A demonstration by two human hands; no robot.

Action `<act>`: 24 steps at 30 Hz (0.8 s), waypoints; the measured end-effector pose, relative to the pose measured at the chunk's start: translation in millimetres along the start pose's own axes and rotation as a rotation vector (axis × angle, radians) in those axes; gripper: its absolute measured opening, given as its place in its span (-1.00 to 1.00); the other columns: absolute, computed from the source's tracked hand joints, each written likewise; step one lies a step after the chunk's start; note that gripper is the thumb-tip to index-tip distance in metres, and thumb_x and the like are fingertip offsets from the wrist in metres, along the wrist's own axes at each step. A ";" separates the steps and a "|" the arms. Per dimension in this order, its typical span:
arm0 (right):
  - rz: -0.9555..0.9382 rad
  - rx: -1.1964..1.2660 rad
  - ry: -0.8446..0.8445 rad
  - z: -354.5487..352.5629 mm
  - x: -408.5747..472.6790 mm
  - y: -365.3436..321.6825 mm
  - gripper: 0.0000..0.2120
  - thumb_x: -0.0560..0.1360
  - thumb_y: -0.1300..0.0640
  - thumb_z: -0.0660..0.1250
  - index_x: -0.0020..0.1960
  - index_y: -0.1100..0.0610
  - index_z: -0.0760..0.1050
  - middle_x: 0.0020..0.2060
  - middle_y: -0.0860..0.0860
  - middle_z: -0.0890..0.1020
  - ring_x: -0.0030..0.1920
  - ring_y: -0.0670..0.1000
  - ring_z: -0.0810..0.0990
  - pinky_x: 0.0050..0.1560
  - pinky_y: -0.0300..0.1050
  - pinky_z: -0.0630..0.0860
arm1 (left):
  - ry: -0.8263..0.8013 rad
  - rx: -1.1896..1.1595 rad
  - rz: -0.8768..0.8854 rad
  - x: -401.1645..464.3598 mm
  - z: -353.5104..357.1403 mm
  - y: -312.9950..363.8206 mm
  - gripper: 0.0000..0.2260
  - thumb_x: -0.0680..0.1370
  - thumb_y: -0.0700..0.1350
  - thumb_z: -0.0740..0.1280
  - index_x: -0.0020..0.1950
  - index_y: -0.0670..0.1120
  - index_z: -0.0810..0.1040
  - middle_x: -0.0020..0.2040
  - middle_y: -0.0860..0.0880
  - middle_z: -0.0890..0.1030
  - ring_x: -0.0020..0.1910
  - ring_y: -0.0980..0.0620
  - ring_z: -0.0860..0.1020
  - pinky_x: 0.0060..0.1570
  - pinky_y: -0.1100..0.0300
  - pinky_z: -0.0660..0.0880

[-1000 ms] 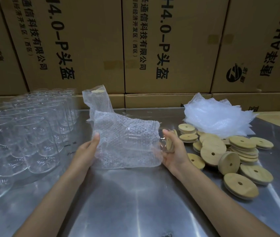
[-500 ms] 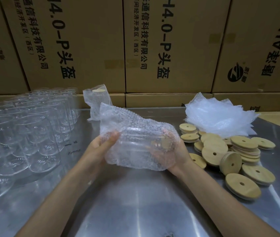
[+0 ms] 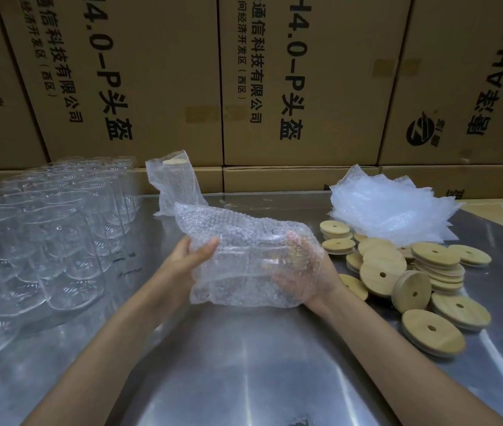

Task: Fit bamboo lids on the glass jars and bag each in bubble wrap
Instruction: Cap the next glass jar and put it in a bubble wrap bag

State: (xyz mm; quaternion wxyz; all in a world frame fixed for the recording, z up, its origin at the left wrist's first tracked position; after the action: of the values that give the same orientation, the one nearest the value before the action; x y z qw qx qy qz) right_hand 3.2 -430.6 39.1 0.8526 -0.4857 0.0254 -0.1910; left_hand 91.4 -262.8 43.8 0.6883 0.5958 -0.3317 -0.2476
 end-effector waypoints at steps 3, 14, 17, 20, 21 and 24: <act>0.016 0.012 0.004 -0.8 0.0 2.6 -0.71 0.53 0.09 0.22 -0.09 0.10 0.72 -0.10 0.10 0.70 -0.13 0.08 0.70 -0.16 -0.02 0.64 | 0.054 -0.085 0.063 2.0 -4.7 2.2 -0.22 0.21 0.25 0.59 0.34 -0.01 0.48 0.34 -0.12 0.52 0.29 -0.14 0.52 0.26 -0.17 0.44; 0.069 -0.170 0.048 9.9 -5.7 -2.0 -0.71 0.65 0.11 0.12 0.01 0.17 0.60 -0.12 0.09 0.68 -0.06 0.09 0.65 0.01 0.00 0.60 | 0.199 -0.074 0.120 -1.4 3.2 -0.2 -0.39 0.17 0.21 0.60 0.18 0.26 0.51 0.15 0.06 0.65 0.11 -0.01 0.64 0.08 -0.04 0.56; -0.065 -0.304 0.257 -11.6 -5.0 -17.3 -0.57 0.56 -0.15 0.19 0.20 0.15 0.54 0.14 0.12 0.63 0.13 0.12 0.62 0.19 0.17 0.53 | 0.243 -0.254 0.067 -0.2 1.5 -4.1 -0.35 0.30 0.11 0.53 0.35 0.07 0.44 0.22 -0.06 0.62 0.13 -0.11 0.63 0.02 -0.07 0.59; -0.200 -0.263 0.436 -33.8 -11.1 -31.7 -0.38 0.46 -0.33 0.18 0.33 0.08 0.42 0.21 0.05 0.57 0.09 -0.03 0.59 0.09 -0.03 0.51 | 0.219 -0.482 0.066 -1.1 6.0 -1.4 -0.48 0.48 0.11 0.39 0.39 -0.04 0.43 0.24 -0.11 0.61 0.18 -0.10 0.60 -0.01 0.04 0.61; -0.165 -0.211 0.400 -35.0 -9.5 -27.3 -0.26 0.41 -0.38 0.17 0.41 0.08 0.35 0.24 0.03 0.55 0.11 -0.04 0.57 0.13 -0.04 0.48 | 0.211 -0.547 0.072 -1.6 8.1 0.0 -0.54 0.51 0.12 0.32 0.36 -0.04 0.46 0.22 -0.09 0.62 0.18 -0.08 0.60 -0.03 0.07 0.61; 0.091 -0.179 0.107 -6.6 -4.4 5.2 -0.03 0.25 -0.46 0.16 0.51 0.06 0.17 0.37 0.05 0.47 0.28 0.03 0.50 0.28 0.04 0.39 | 0.240 -0.666 0.091 -2.6 12.2 0.7 -0.67 0.58 0.10 0.22 0.26 -0.02 0.53 0.17 -0.08 0.65 0.12 -0.05 0.63 -0.05 0.08 0.62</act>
State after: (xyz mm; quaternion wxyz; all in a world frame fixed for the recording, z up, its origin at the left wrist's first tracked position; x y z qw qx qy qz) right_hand -0.8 -432.1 30.6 0.8110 -0.5474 0.1099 -0.1745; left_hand 80.5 -268.8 44.9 0.8891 0.3481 -0.1758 -0.2395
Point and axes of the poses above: each hand's wrist, its own x-axis towards the middle knuckle, its own z-axis out of the palm, y = z × x, the point moved 8 cm from there along x, towards the middle knuckle
